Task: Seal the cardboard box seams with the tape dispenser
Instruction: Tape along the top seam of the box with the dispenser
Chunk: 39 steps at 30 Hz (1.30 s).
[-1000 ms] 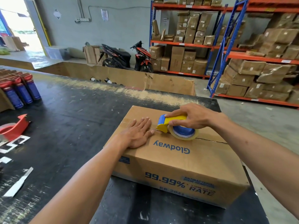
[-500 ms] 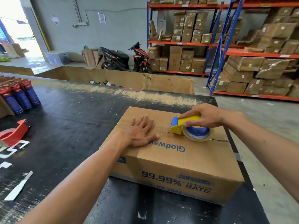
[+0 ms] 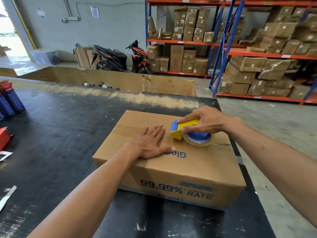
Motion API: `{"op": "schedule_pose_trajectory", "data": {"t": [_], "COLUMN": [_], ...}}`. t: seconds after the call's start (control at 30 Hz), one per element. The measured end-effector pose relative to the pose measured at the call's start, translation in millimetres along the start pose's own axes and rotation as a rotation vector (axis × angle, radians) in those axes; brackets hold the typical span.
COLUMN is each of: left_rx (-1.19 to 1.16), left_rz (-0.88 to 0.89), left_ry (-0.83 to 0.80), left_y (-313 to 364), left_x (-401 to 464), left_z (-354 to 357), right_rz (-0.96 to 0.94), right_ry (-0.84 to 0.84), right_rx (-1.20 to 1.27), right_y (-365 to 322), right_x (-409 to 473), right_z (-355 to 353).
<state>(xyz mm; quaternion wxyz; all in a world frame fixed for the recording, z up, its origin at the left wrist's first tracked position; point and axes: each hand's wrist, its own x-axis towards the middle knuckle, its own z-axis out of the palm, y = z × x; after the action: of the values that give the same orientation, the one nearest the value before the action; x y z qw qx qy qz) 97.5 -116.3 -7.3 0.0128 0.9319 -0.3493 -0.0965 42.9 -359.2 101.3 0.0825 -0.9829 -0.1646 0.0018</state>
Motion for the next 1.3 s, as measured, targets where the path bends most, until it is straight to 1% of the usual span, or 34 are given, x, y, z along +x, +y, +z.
{"op": "schedule_pose_trajectory", "data": {"t": [0.27,0.53,0.7,0.77,0.87,0.93,1.13,1.3], "left_rx": [0.002,0.024,0.089,0.107,0.035,0.006,-0.015,-0.037], "left_rz": [0.02,0.043,0.017,0.061,0.149,0.139,0.123,0.12], "left_ry": [0.021,-0.005,-0.053,-0.043,-0.037,-0.019,-0.006,0.007], "left_y": [-2.5,-3.5,9.5,27.6,69.9,87.8,87.9,86.8], "left_x": [-2.2,-2.8,-1.5,2.7,12.6,18.2,20.8,20.0], "left_z": [0.2,-2.6,-14.8,-17.3,-11.2,-4.6,0.0,0.1], "right_rz": [-0.001,0.121,0.119,0.115,0.111,0.105,0.113,0.106], "right_ry": [-0.061,-0.066,-0.106,-0.121,-0.13,-0.14,-0.144,-0.133], "right_rx": [0.09,0.163,0.043,0.009,-0.004,-0.003,0.018,0.12], "right_y": [14.3,67.8,57.0,54.8,56.9,57.3,58.8,64.5], "right_x": [-13.3,-65.2,-51.0,-46.8,-44.5,-45.2,-51.1,-57.9], "right_z": [-6.3,-17.4,-18.1,-19.2,-19.4,-19.6,-21.7,-21.6]}}
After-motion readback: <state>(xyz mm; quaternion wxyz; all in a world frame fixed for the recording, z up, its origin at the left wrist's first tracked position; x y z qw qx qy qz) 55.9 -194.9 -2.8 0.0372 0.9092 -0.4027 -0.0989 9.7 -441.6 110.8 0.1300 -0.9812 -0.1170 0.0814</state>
